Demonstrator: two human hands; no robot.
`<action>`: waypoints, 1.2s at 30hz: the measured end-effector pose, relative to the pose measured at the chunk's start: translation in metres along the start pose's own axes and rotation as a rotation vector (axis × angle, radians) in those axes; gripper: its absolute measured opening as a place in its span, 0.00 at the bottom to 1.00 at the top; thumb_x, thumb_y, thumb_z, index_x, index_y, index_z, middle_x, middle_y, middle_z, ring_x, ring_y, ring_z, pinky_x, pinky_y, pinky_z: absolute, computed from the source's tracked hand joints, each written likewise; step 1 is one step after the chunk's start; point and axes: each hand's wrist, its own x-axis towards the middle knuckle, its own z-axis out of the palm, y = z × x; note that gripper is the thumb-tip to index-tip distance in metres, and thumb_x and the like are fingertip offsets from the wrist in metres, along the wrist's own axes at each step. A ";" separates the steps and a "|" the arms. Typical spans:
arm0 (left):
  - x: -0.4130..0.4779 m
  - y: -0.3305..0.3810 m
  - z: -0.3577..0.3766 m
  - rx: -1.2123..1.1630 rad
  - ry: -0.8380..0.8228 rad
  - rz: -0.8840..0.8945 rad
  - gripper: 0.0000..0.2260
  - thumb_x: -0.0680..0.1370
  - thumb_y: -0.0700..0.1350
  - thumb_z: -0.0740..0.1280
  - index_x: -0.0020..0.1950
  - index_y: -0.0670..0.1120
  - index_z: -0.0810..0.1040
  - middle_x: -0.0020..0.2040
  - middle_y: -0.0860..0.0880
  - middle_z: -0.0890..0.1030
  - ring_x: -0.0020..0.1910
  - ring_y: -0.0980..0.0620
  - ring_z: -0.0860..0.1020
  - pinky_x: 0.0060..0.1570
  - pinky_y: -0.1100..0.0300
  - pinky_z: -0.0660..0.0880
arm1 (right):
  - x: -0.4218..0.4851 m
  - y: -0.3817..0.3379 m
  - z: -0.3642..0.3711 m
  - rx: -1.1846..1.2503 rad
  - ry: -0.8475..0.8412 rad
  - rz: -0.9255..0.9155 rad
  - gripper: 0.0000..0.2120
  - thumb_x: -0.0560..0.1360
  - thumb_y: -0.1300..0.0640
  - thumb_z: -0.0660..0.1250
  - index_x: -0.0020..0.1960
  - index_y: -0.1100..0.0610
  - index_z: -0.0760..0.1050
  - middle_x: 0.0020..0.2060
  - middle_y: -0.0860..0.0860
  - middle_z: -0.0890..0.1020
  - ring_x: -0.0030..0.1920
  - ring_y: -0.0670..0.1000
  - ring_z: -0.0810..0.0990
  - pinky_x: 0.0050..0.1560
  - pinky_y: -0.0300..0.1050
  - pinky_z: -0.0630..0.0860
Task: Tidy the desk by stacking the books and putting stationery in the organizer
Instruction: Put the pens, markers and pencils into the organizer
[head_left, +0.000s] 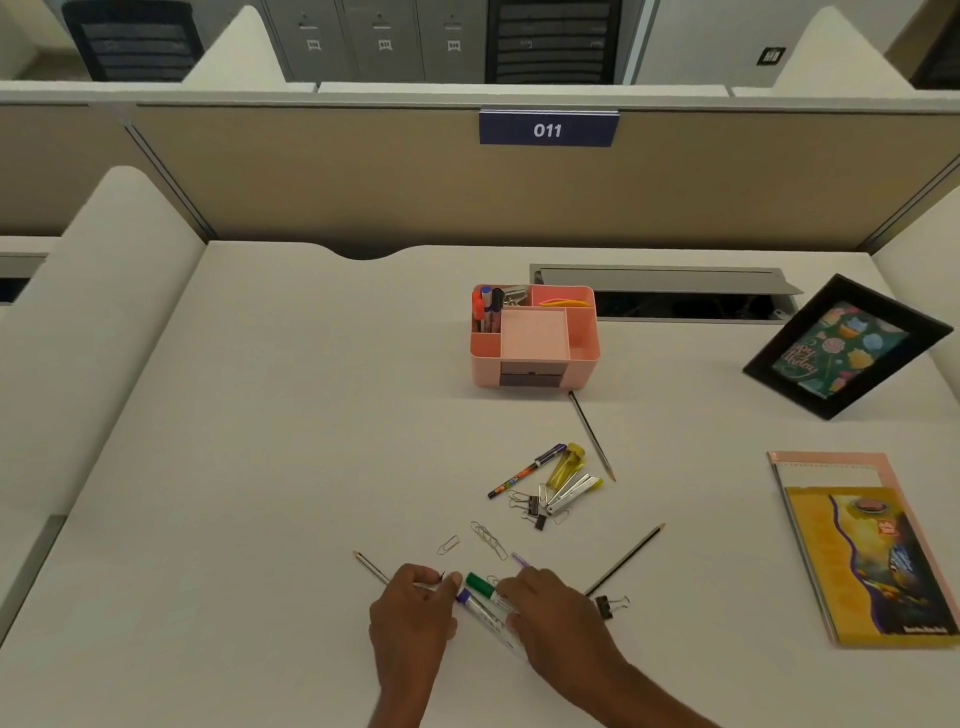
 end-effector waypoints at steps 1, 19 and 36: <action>0.000 0.002 0.000 0.009 0.010 -0.003 0.10 0.76 0.54 0.77 0.44 0.51 0.79 0.36 0.54 0.84 0.25 0.56 0.82 0.41 0.53 0.84 | 0.001 -0.002 0.002 -0.050 -0.006 0.002 0.22 0.67 0.49 0.80 0.58 0.44 0.77 0.46 0.43 0.81 0.42 0.45 0.80 0.32 0.38 0.75; 0.005 0.004 0.006 0.045 0.000 -0.046 0.15 0.72 0.57 0.80 0.44 0.51 0.78 0.33 0.53 0.84 0.24 0.56 0.82 0.45 0.50 0.84 | 0.041 0.023 -0.078 0.867 0.101 0.385 0.42 0.74 0.63 0.73 0.78 0.32 0.62 0.51 0.49 0.78 0.39 0.49 0.78 0.44 0.50 0.86; -0.001 0.017 0.005 0.014 -0.040 0.026 0.05 0.69 0.54 0.72 0.42 0.56 0.83 0.33 0.59 0.84 0.40 0.54 0.84 0.51 0.50 0.81 | 0.074 0.044 -0.105 1.038 0.237 0.404 0.21 0.77 0.63 0.73 0.63 0.42 0.76 0.49 0.59 0.82 0.45 0.60 0.86 0.45 0.53 0.87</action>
